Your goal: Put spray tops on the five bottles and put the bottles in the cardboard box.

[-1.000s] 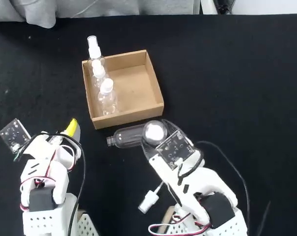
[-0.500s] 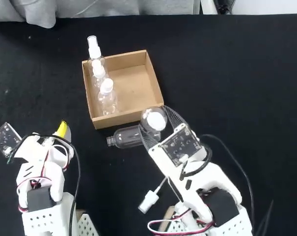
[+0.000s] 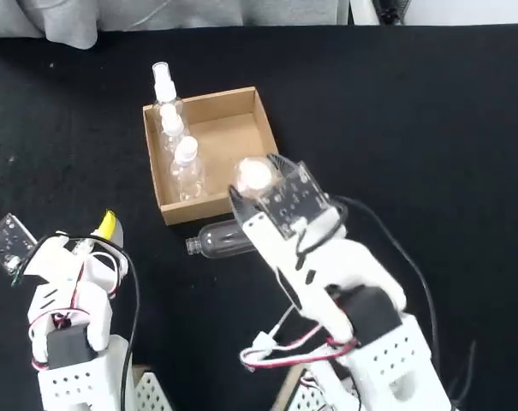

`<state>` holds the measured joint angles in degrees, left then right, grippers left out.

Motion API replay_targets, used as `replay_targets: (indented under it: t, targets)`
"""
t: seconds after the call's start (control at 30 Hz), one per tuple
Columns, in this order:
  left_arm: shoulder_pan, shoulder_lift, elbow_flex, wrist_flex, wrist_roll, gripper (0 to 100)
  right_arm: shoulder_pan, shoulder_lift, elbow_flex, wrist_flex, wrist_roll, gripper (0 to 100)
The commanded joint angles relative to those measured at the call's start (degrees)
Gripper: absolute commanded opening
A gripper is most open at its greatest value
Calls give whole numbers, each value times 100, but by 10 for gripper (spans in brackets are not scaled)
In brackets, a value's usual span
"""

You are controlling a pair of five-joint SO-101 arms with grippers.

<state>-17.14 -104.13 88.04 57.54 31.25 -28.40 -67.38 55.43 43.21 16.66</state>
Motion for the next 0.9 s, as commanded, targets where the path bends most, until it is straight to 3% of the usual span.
replay_targets:
  t: [0.0, 0.47, 0.87]
  targets:
    - [-4, -44, -75, 44, -35, 188, 193, 576, -690, -229, 9, 88]
    - [-4, -44, -75, 44, -35, 188, 193, 2448, -2193, -264, -316, 88]
    - [-4, -44, -66, 44, -35, 188, 202, 3380, -2387, -1266, -316, 88]
